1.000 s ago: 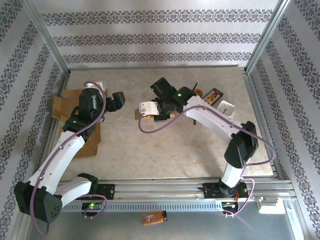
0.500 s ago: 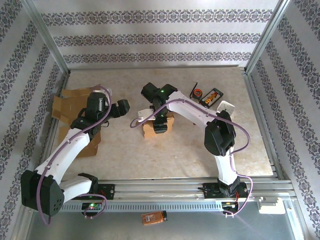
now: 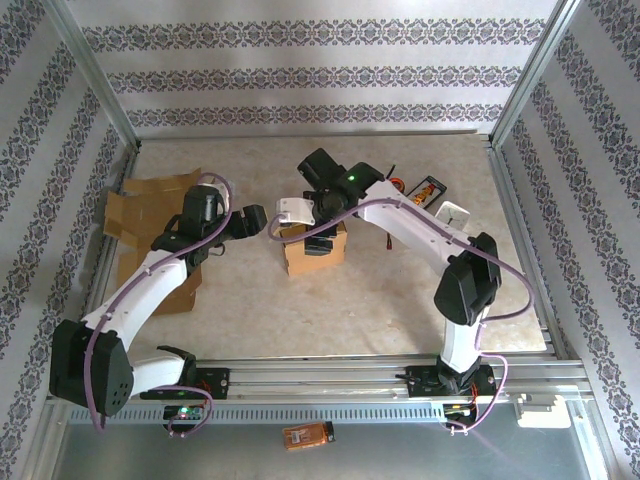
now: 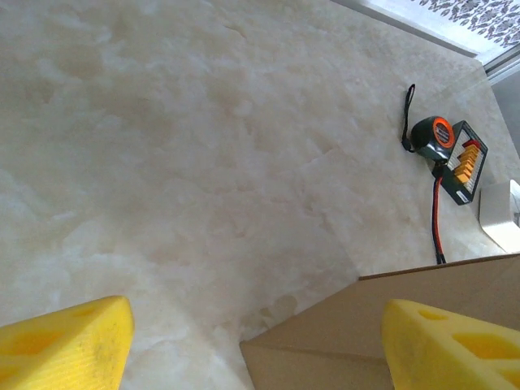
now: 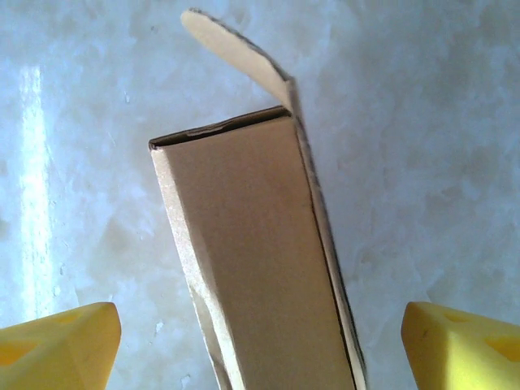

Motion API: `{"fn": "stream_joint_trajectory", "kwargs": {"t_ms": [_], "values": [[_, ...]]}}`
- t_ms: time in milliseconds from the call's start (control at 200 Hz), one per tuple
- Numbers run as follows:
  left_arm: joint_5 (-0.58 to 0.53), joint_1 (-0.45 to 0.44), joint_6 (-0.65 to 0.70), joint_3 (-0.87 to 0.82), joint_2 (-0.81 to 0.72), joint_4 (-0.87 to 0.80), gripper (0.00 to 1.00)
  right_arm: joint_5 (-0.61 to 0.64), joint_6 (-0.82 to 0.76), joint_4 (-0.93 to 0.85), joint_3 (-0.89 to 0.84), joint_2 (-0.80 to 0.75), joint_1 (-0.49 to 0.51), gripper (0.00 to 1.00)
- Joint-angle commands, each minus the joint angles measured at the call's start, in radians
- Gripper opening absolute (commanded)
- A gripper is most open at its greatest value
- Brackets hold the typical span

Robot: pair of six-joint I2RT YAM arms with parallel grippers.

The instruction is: Fold the paper box

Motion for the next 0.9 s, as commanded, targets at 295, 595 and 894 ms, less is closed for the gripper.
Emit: {"fn": "stream_joint_trajectory", "kwargs": {"t_ms": [295, 595, 894], "values": [[-0.062, -0.114, 0.107, 0.09, -0.155, -0.197, 0.75, -0.242, 0.549, 0.472, -0.437, -0.374, -0.17, 0.88], [-0.174, -0.259, 0.142, 0.268, -0.056, -0.477, 0.75, -0.299, 0.769, 0.546, -0.598, -0.425, -0.315, 0.86], [-0.196, -0.296, 0.178, 0.33, 0.032, -0.572, 0.75, -0.305, 0.725, 0.505, -0.539, -0.317, -0.331, 0.71]]}}
